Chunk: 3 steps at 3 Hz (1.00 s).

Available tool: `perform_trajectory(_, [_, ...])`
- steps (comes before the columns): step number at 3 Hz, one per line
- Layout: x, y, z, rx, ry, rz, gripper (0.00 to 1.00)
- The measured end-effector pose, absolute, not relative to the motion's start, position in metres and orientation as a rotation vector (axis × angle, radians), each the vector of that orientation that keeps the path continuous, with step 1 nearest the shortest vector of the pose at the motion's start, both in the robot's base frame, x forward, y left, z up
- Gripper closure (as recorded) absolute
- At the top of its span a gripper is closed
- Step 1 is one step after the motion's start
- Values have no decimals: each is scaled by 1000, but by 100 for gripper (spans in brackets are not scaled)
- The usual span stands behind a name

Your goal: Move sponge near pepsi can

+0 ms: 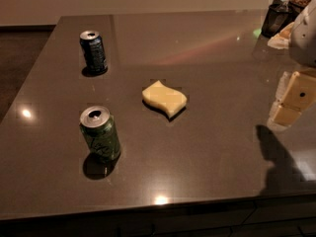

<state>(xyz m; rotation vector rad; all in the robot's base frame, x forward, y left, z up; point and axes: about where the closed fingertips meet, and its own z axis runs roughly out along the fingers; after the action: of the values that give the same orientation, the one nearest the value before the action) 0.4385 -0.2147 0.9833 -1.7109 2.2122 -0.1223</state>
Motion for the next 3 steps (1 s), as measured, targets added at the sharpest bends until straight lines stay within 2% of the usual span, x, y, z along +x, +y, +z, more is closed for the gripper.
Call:
perform_trajectory(1, [438,-215,983,-1711,2212,-122,0])
perform_trajectory(3, [472,-189,977,-1615,2191,-3,0])
